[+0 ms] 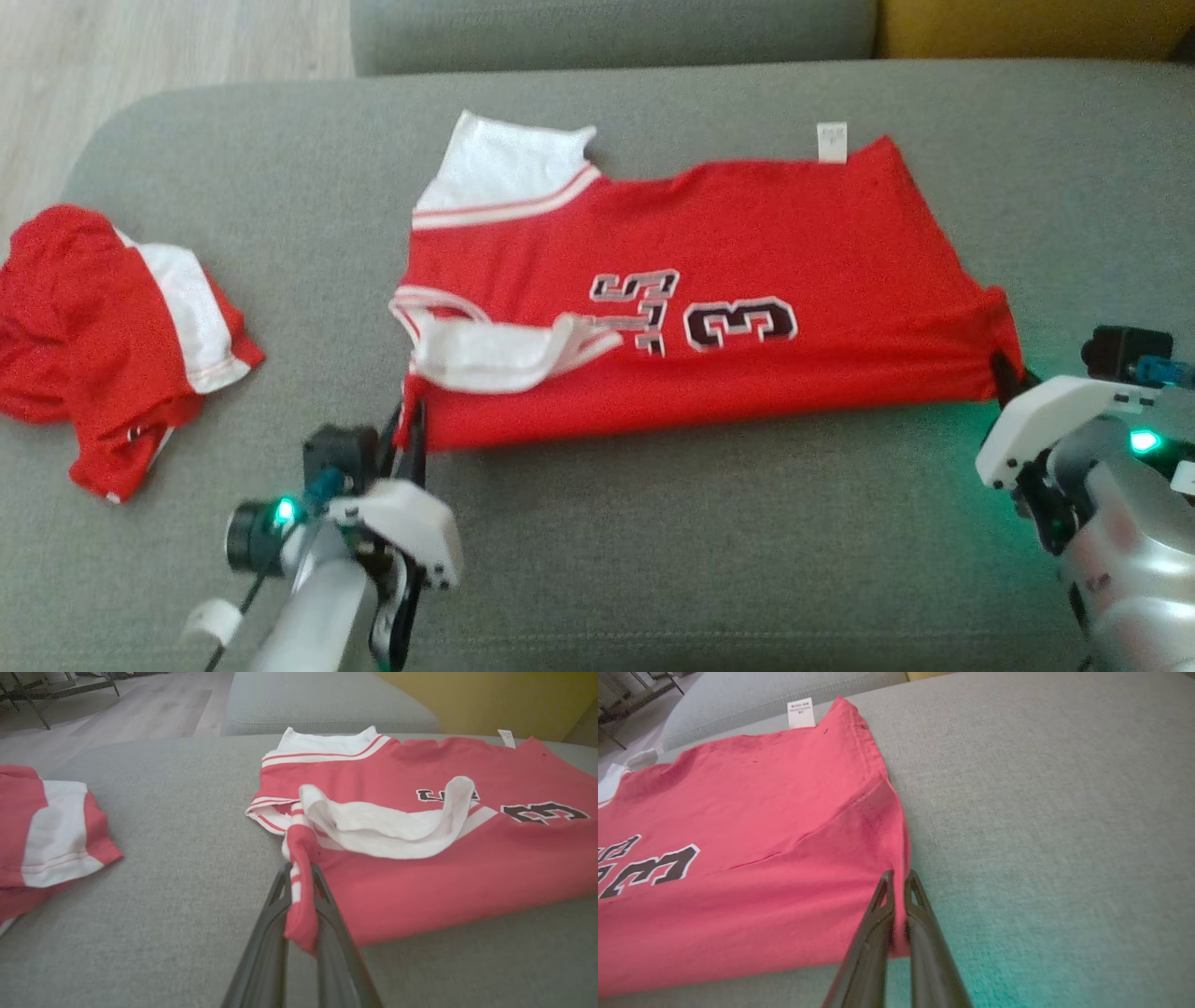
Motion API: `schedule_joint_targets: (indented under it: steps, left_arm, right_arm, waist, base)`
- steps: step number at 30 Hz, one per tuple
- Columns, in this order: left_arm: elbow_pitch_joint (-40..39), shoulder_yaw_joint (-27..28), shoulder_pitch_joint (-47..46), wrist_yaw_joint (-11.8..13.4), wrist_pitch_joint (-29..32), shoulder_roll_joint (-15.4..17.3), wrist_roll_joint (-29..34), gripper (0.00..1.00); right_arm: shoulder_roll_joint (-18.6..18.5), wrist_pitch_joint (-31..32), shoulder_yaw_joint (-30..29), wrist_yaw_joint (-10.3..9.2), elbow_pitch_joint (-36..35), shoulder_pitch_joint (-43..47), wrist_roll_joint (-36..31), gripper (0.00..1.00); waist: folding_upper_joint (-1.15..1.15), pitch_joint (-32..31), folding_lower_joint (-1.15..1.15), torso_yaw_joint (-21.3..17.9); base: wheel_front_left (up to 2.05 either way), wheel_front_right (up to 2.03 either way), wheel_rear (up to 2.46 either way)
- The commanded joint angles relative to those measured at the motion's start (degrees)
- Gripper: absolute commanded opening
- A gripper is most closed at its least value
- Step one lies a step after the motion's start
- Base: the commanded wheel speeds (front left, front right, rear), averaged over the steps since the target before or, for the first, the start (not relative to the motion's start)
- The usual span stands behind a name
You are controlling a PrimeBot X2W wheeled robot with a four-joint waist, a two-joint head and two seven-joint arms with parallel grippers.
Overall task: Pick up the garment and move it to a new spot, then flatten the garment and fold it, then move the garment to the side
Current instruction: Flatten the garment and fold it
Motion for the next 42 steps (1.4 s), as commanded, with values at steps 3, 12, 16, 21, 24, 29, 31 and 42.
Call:
schedule_joint_targets:
  steps: [3, 12, 16, 21, 24, 29, 31, 42]
  left_arm:
    - [0.11, 1.35, 0.49, -0.58, -0.3, 2.22, 0.23, 0.0]
    - [0.58, 0.73, 6.44, -0.96, 1.79, 4.51, -0.55, 0.0]
    - [-0.88, 0.54, 8.58, -0.65, 2.33, 4.9, -0.92, 0.0]
    - [-2.02, 0.3, 10.37, -0.26, 3.63, 4.69, -1.67, 1.0]
    - [-2.83, 0.7, 10.73, 0.53, 3.79, 4.75, -2.09, 1.0]
    - [-5.81, 2.29, 10.25, 2.6, 2.9, 4.88, -2.88, 1.0]
    - [-7.46, 3.19, 9.81, 3.41, 2.07, 4.91, -3.23, 1.0]
    - [-10.05, 2.83, -1.13, 1.37, 4.07, 6.94, -2.39, 1.0]
  right_arm:
    - [-2.47, 2.9, 2.65, -0.04, -2.18, 1.28, 1.79, 0.0]
    - [-4.07, 9.88, 4.99, -0.04, -8.41, 10.1, 7.67, 0.0]
    - [-3.81, 10.6, 4.52, -0.04, -12.88, 14.52, 9.34, 0.0]
    - [-3.07, 8.54, 0.87, -0.04, -17.43, 17.64, 8.75, 1.0]
    - [-2.23, 6.82, -0.6, -0.04, -20.6, 18.44, 7.25, 1.0]
    - [-0.6, 2.88, -3.24, -0.04, -25.8, 19.32, 3.97, 1.0]
    - [0.24, 1.42, -3.6, -0.04, -28.12, 19.63, 2.82, 1.0]
    - [3.0, -3.65, -1.21, -0.04, -36.75, 15.07, -3.61, 1.0]
  waist:
    - [0.0, -2.49, 0.0, -1.05]
    - [0.0, -5.92, 0.0, -2.26]
    - [0.0, -6.33, 0.0, -2.61]
    - [0.0, -6.61, 0.0, -3.34]
    - [0.0, -6.71, 0.0, -3.76]
    - [0.0, -6.5, 0.0, -4.4]
    - [0.0, -6.17, 0.0, -4.78]
    - [0.0, 2.31, 0.0, -9.46]
  base:
    - [0.0, 0.0, 0.0]
    - [0.0, 0.0, 0.0]
    - [0.0, 0.0, 0.0]
    - [0.0, 0.0, 0.0]
    - [0.0, 0.0, 0.0]
    - [0.0, 0.0, 0.0]
    - [0.0, 0.0, 0.0]
    - [0.0, 0.0, 0.0]
